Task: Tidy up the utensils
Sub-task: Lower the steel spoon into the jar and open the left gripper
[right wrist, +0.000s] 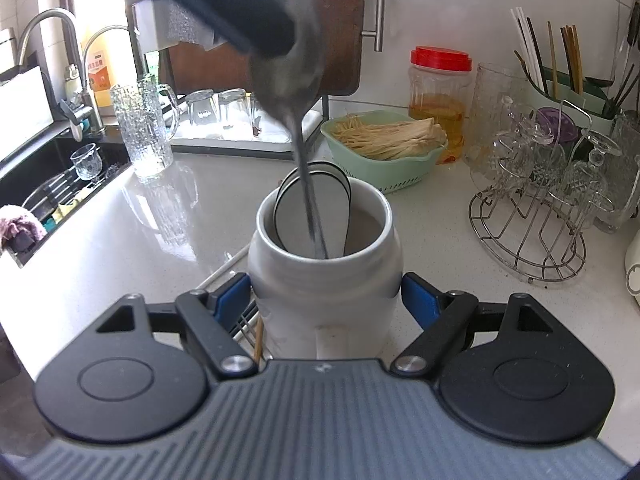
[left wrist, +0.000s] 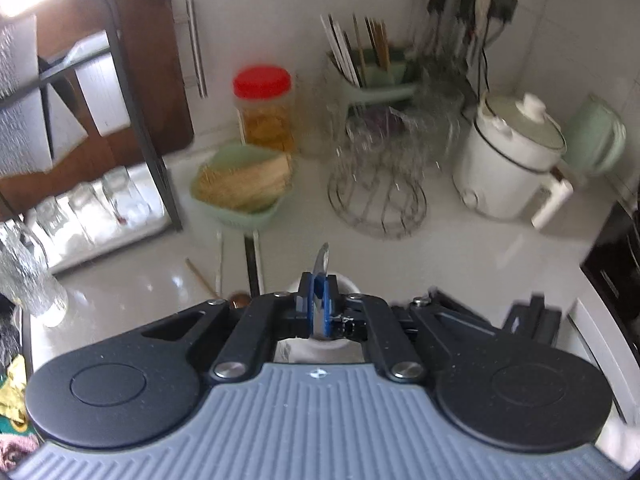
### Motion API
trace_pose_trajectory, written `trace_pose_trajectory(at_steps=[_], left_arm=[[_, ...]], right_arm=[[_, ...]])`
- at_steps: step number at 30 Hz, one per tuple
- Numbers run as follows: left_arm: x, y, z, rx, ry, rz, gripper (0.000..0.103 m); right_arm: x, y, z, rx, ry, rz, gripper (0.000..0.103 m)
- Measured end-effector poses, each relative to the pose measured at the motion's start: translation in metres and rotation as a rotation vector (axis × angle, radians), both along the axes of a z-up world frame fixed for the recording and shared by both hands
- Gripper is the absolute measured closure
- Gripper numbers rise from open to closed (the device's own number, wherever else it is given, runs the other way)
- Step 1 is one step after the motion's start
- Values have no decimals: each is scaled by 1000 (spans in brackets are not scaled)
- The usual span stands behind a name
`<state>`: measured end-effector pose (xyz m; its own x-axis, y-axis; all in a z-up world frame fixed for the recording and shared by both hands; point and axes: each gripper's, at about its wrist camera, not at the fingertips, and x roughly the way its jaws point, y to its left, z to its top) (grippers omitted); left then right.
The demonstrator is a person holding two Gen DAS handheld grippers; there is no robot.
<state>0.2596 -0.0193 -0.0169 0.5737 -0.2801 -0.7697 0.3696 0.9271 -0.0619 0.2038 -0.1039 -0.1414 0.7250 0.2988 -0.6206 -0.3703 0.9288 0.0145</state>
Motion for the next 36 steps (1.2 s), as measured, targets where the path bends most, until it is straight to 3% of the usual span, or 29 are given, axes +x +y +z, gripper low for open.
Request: trace_pose_trajectory(at_steps=[6,18,27,34,36], left_arm=[[7,0,-6,-24,106,-11,97],[24,-28,-31,47,215,-80,95],[37,-36,-35,49,228,-73,94],[40,-28,-36,-8,268,-43,93],[39,-26,-35,-18,267,-30,85]], right_arm=[[-1,-3,1,-5,-2,18,19],[-5,-5,0,-11,-13,30,19],[-7,-6,-2,-2,-25,27,19],[-8,-6,-2,-4,-28,29,19],[-7,-6,-1,-4,-26,35,19]])
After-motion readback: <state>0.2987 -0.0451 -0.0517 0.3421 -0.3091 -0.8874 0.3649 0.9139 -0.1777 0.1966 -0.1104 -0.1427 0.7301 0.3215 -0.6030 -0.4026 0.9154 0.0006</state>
